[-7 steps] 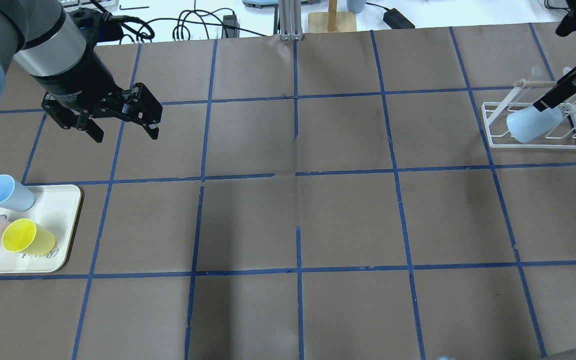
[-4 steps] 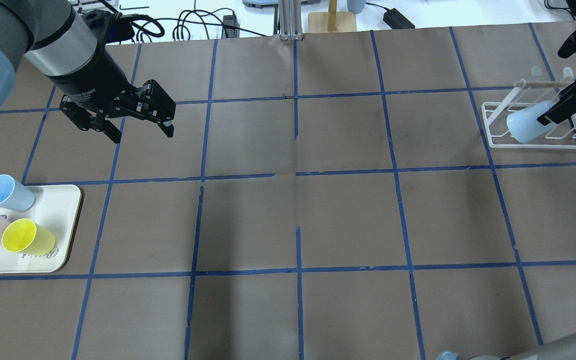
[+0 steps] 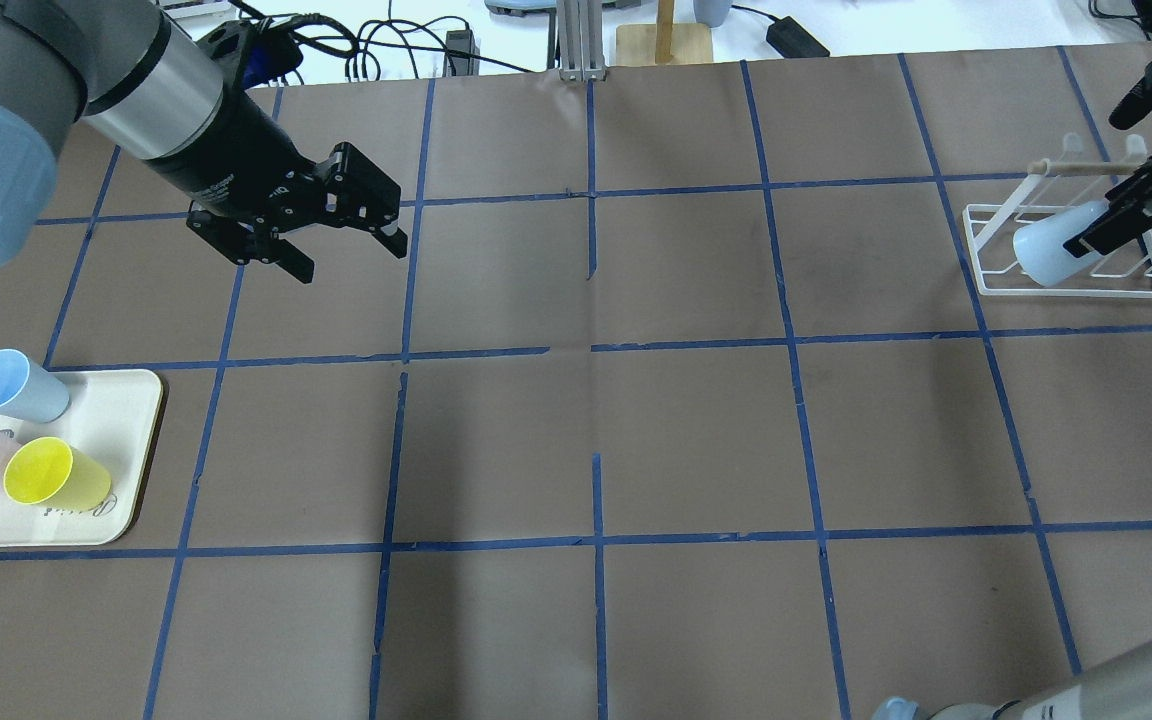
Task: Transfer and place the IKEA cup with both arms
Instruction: 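Grasp the light blue cup with the right gripper while the left arm rises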
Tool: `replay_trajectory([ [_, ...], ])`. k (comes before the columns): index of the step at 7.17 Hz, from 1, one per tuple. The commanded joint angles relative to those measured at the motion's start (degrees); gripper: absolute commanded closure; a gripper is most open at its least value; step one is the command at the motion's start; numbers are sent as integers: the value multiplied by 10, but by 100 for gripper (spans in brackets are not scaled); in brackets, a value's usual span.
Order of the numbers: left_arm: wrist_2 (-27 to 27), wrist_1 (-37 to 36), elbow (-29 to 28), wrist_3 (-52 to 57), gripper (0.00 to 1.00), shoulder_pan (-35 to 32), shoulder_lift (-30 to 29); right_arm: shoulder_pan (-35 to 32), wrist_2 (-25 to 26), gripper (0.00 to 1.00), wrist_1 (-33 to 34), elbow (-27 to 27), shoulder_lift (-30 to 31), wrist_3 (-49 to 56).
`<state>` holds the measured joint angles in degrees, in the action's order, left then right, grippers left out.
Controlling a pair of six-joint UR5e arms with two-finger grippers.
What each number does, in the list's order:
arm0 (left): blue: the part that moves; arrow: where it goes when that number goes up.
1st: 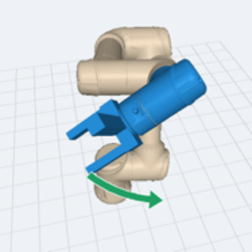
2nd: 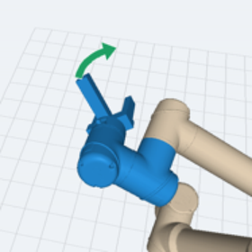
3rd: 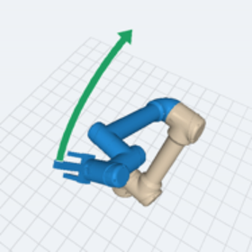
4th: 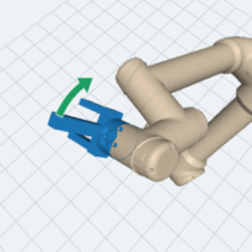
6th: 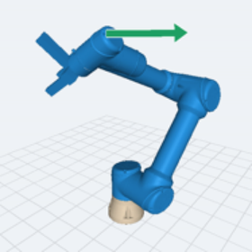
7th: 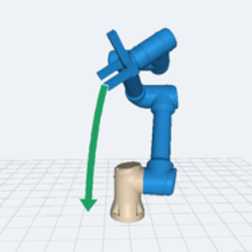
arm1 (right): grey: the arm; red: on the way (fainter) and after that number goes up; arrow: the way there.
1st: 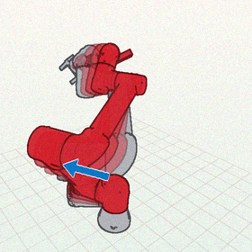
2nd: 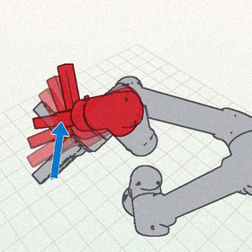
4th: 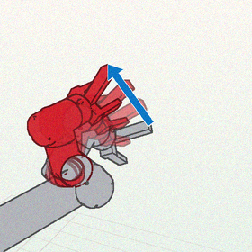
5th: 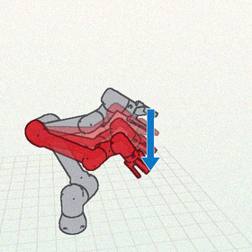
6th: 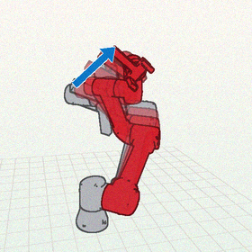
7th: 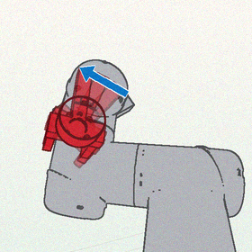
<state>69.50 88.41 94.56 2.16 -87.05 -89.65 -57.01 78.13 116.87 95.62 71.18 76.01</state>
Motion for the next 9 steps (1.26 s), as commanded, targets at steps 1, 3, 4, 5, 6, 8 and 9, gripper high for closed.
replay_trajectory([
  [1,-122,-33,33,-13,0,2,0,1,-2,0,3,0,-7,1],
  [3,-237,-34,53,-41,0,3,-8,1,-3,0,3,0,-10,0],
  [4,-274,-34,55,-49,0,3,-14,0,-3,1,3,0,-10,0],
  [5,-316,-34,59,-54,0,2,-20,1,-3,3,3,0,-16,0],
  [6,-344,-34,59,-55,0,0,-28,1,-3,4,3,-1,-17,-1],
  [8,-399,-34,60,-65,0,-3,-38,1,-3,5,3,-1,-17,-2],
  [9,-448,-34,60,-66,0,-2,-46,1,-3,11,2,0,-17,-2],
])
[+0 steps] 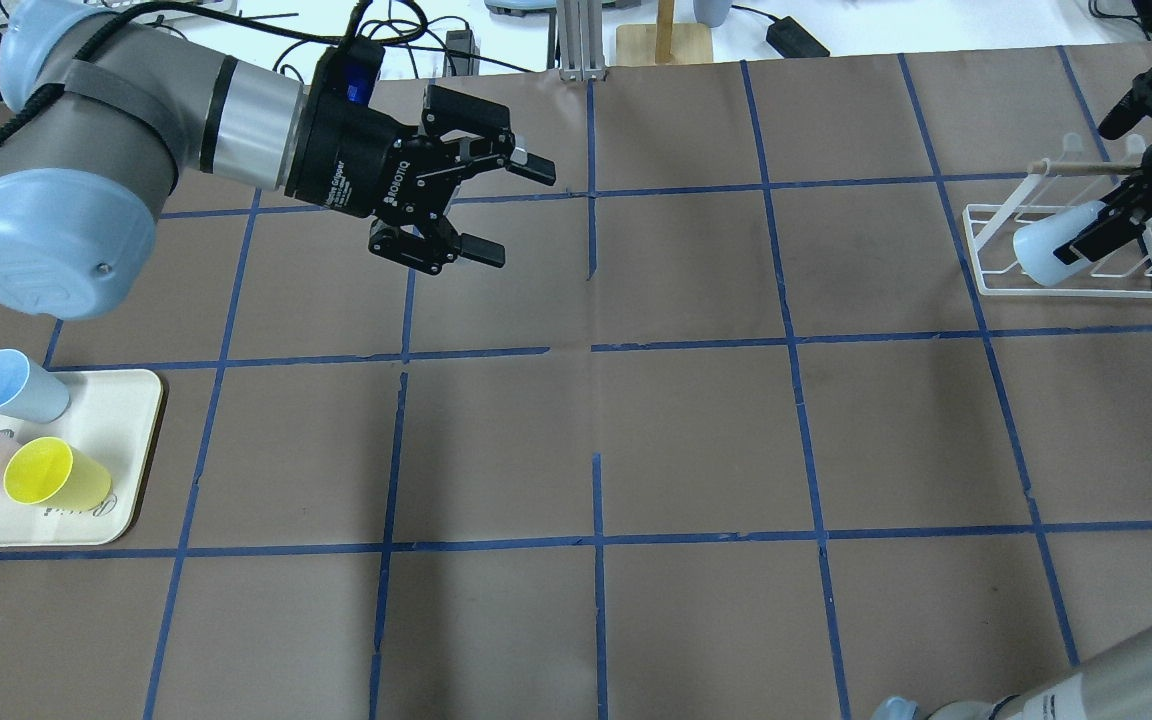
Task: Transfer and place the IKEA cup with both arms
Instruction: 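Lift the light blue cup off the rack with the right gripper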
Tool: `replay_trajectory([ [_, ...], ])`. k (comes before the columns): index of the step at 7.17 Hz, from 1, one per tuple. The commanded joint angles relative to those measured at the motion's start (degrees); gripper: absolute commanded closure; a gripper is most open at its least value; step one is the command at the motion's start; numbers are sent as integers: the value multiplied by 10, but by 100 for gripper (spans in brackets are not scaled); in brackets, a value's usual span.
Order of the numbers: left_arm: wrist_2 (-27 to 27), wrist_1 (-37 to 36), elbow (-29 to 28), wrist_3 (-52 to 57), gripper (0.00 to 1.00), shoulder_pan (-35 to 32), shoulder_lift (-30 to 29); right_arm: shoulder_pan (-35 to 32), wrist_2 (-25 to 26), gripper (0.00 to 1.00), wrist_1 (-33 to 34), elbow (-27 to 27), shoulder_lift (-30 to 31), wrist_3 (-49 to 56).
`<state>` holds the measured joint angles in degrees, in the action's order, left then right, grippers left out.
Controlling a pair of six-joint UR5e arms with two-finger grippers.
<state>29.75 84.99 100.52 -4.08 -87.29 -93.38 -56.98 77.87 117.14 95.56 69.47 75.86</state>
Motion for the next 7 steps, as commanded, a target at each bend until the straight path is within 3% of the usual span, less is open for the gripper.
replay_trajectory([
  [1,-76,0,0,-4,0,0,-17,0,0,19,-1,0,0,-3],
  [5,-175,0,23,-1,0,2,-33,-1,1,31,-2,-5,1,-4],
  [7,-187,-1,28,-1,0,2,-41,-1,4,40,-2,-7,3,-3],
])
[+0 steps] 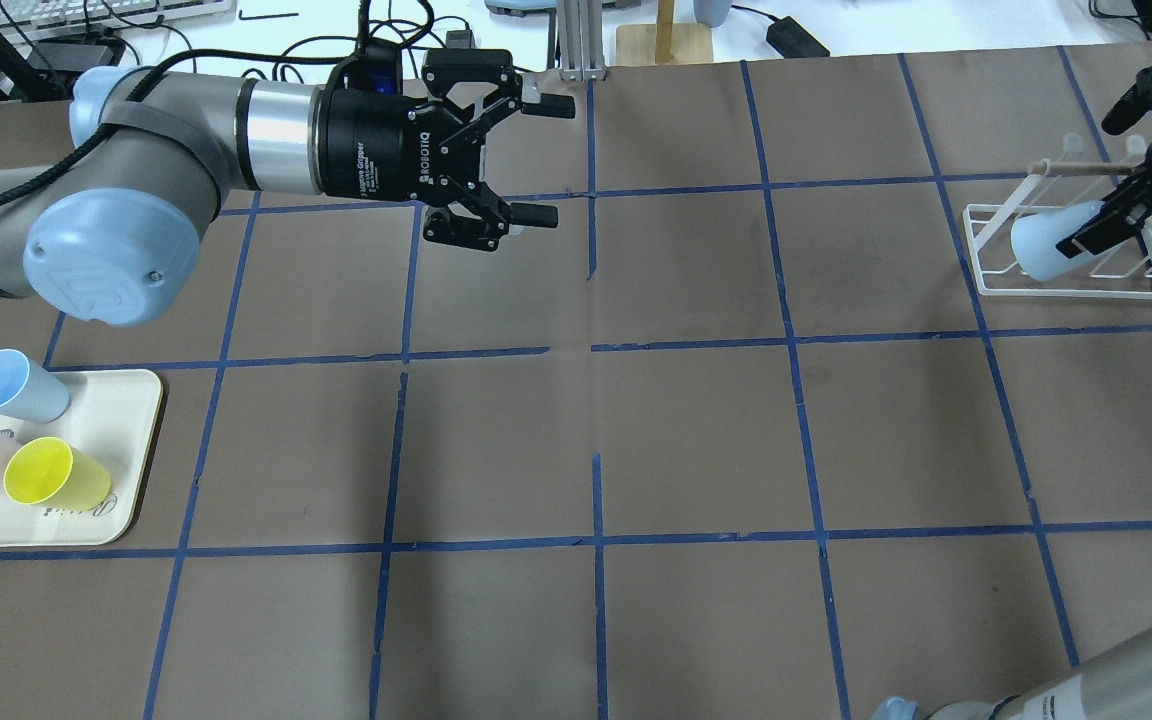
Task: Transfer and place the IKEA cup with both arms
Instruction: 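Lift the light blue cup off the rack with the right gripper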
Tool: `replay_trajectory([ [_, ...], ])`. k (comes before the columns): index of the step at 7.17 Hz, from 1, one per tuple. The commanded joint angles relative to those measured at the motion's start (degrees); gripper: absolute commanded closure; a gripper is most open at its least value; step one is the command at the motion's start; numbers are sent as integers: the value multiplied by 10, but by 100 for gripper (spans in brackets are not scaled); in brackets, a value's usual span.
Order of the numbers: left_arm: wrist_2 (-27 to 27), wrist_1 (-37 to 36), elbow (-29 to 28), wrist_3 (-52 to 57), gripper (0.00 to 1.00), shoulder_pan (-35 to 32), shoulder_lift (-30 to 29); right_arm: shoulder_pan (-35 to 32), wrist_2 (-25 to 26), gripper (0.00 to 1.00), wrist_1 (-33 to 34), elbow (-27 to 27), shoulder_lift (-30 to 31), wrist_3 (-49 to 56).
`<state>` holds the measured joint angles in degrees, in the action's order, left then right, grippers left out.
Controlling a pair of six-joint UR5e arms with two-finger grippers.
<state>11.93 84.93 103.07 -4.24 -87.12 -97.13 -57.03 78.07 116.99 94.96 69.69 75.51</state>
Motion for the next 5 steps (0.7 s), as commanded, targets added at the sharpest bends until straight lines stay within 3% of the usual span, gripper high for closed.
replay_trajectory([
  [1,-11,0,3,0,0,1,-3,0,4,40,0,-2,4,2],
  [3,-21,-2,2,-2,0,-1,-2,1,9,40,-9,-13,14,1],
  [4,-78,-1,4,-2,0,0,-2,1,10,40,-34,-21,31,0],
  [5,-82,-1,3,-1,0,-1,-3,1,11,40,-57,-28,51,-1],
])
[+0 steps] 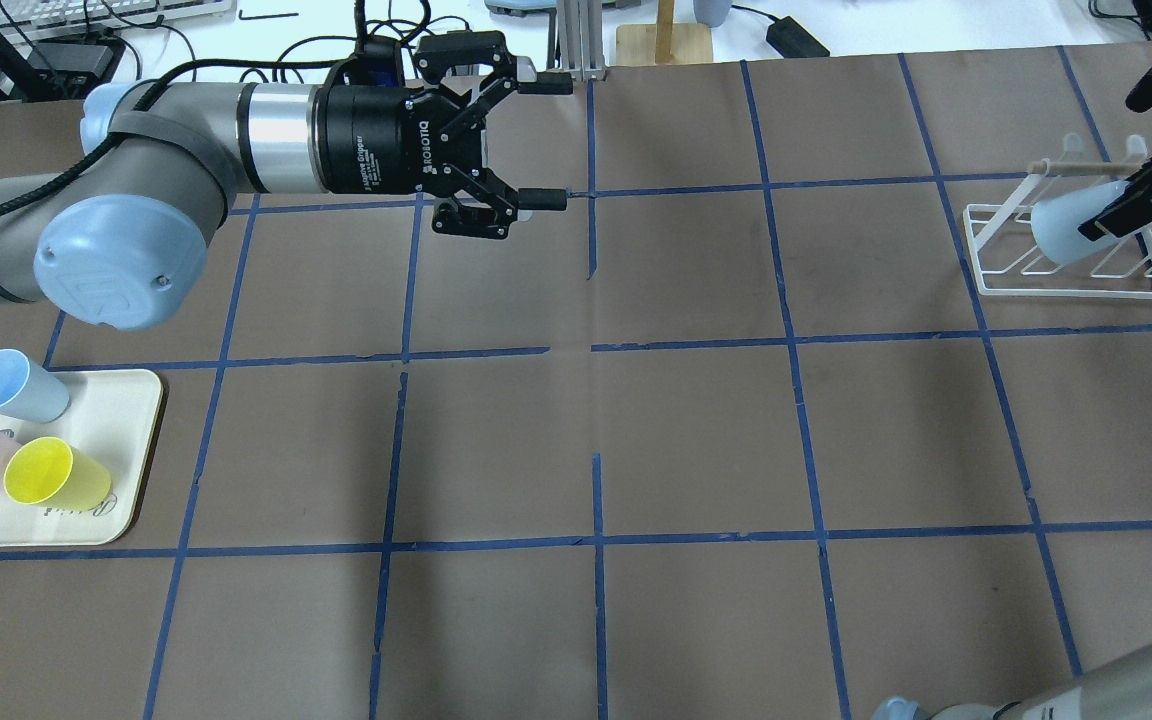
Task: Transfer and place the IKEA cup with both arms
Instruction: 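Lift the light blue cup off the rack with the right gripper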
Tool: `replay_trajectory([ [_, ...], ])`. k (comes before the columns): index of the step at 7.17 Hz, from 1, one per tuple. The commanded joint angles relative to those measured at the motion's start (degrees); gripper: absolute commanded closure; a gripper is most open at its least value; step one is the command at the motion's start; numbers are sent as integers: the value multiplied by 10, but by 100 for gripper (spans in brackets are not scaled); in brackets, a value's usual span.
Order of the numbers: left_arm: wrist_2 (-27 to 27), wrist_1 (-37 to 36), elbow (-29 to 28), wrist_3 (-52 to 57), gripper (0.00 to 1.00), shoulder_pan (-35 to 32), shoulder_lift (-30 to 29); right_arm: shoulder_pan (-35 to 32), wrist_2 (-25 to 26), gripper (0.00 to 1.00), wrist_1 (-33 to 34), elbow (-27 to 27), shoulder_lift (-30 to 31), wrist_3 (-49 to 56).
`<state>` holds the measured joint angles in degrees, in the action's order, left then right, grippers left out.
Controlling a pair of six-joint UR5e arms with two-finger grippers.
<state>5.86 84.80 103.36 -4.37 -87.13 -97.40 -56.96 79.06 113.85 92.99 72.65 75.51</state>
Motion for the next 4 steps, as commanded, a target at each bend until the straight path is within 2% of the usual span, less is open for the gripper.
replay_trajectory([
  [1,-19,1,3,8,0,-7,1,0,18,40,-64,-26,39,-1],
  [3,-19,-10,21,29,0,-10,11,1,35,40,-135,-61,76,0],
  [4,-24,-19,27,59,0,-18,8,1,22,40,-163,-68,92,4],
])
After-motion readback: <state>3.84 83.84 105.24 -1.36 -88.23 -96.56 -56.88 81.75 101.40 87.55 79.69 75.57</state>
